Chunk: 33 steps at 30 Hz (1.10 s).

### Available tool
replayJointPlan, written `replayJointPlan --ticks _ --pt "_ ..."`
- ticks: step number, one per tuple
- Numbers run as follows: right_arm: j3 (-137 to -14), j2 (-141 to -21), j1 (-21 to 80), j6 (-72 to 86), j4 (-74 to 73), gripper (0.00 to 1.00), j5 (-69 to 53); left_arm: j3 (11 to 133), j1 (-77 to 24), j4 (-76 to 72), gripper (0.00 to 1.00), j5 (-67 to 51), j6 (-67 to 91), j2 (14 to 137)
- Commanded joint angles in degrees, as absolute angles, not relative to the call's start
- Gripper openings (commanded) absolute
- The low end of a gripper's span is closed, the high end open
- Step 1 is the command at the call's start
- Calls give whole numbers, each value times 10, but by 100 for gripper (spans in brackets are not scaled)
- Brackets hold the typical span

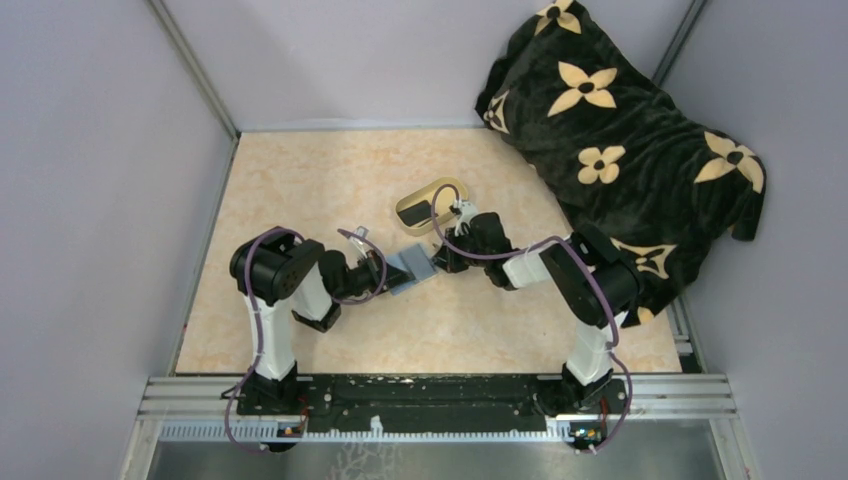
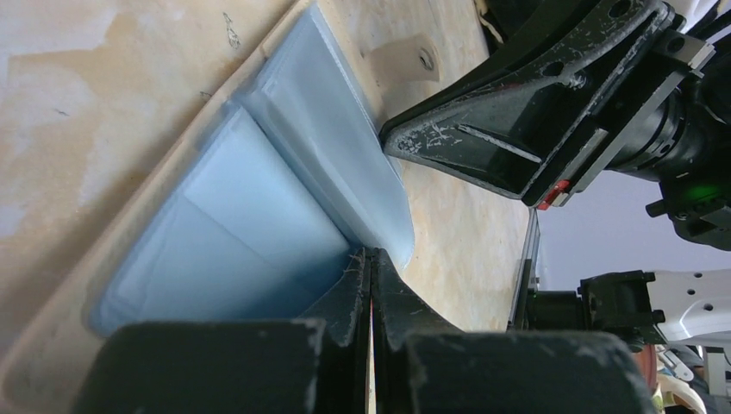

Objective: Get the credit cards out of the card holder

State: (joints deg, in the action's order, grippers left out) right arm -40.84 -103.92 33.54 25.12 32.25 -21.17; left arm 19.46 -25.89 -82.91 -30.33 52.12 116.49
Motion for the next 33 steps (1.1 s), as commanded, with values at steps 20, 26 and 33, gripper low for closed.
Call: replayJointPlan --ticks 20,26,33 --pt "-416 -1086 375 282 359 0 -282 112 -255 -843 0 -313 574 1105" --pt "-415 -1098 375 283 369 0 -285 99 -254 -783 0 -322 574 1026" --pt "-411 -1101 374 287 373 0 -283 122 -255 -530 0 -296 507 861"
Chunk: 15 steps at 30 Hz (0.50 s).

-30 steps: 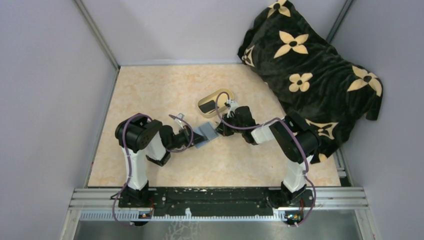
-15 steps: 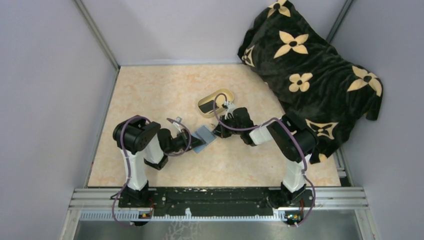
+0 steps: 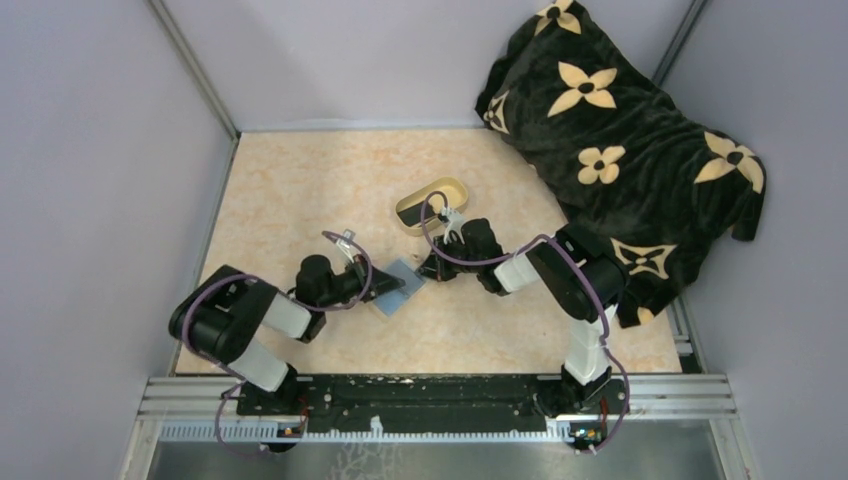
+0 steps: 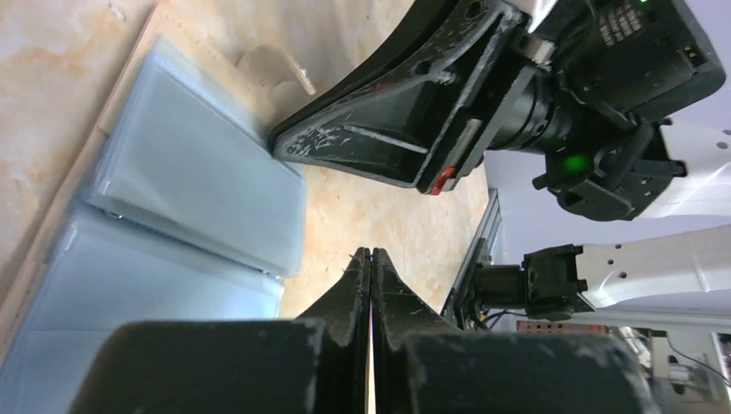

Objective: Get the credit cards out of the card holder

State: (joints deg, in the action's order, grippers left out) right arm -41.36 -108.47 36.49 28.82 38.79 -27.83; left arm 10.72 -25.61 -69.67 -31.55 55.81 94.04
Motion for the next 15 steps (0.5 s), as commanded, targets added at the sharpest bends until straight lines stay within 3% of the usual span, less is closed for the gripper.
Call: replayJointPlan --ticks 1,8,15 --pt "-411 -1101 375 287 373 0 -284 123 -254 -473 0 -279 492 828" --pt "-413 -1107 374 291 380 0 -293 113 -256 -173 1 -145 425 638" --pt "-415 -1113 375 294 385 0 -299 85 -256 -122 6 -122 459 609"
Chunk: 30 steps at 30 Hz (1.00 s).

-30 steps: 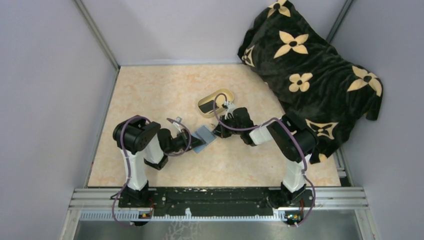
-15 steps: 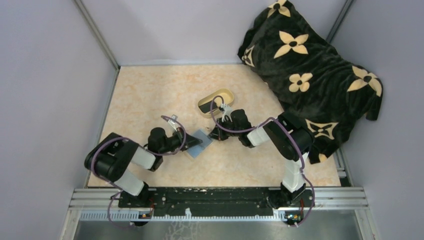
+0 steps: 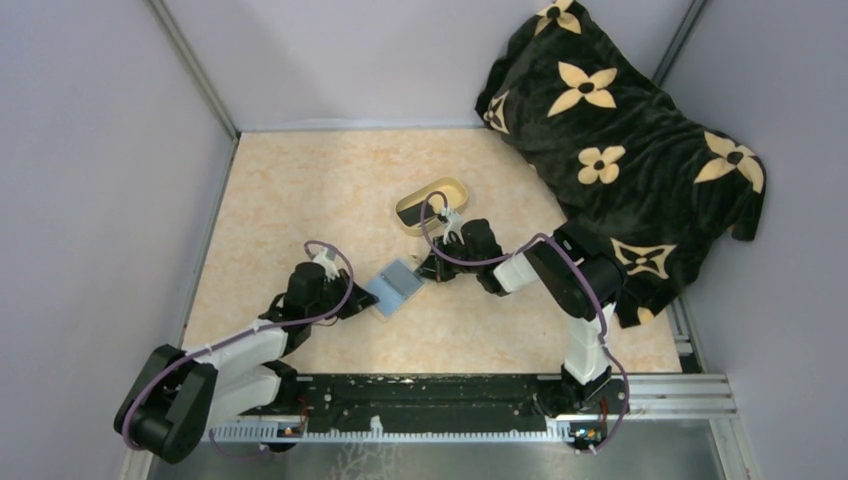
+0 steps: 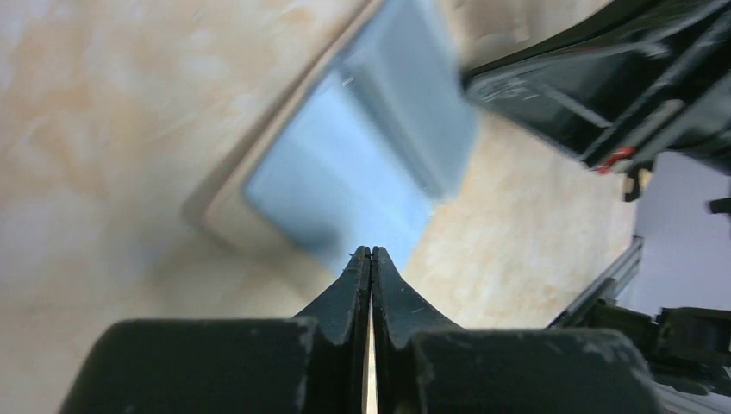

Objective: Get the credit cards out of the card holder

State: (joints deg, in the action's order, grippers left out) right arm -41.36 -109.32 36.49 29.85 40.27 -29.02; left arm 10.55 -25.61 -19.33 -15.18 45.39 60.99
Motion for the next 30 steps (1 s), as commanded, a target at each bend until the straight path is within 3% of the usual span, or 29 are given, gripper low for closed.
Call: replayJointPlan --ticks 1,17,30 --pt "-414 -1114 375 294 385 0 -300 81 -256 -122 6 -120 460 612" --pt "-412 -1101 380 277 367 0 -297 71 -256 -165 8 -105 465 709" --pt "-421 -1078 407 250 326 0 -298 71 -254 -167 9 -105 459 722"
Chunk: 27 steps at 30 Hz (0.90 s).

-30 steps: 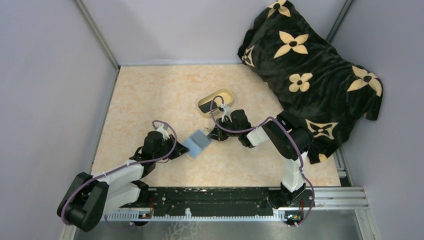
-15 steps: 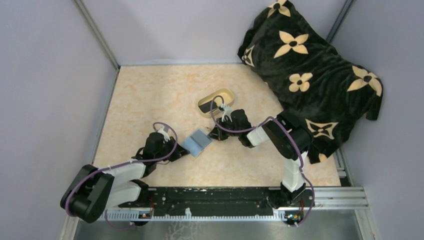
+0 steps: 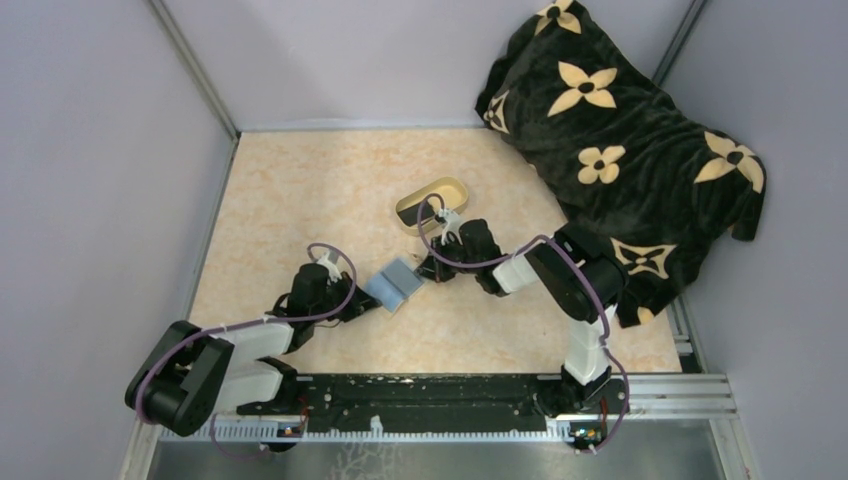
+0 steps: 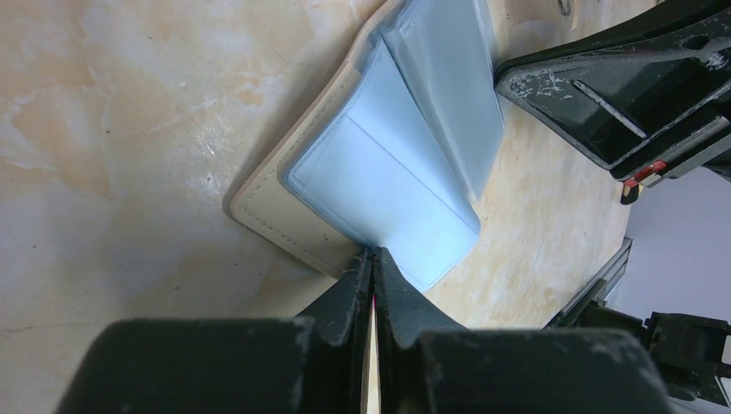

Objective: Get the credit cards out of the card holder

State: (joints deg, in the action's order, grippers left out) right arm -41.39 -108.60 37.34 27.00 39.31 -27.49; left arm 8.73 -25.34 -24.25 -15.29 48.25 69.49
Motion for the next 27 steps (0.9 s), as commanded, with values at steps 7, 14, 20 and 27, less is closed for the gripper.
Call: replayJointPlan --ticks 7,14,20,27 --pt "-438 -1070 426 239 305 0 -312 70 -255 -171 9 -105 457 722" --pt "-449 -1064 446 231 290 0 -322 68 -254 -177 9 -108 454 726" --pt "-456 -1050 449 235 291 0 -347 67 -254 -181 9 -111 453 728" --pt "-474 -1051 466 228 277 0 -360 67 -253 -182 9 -112 451 728"
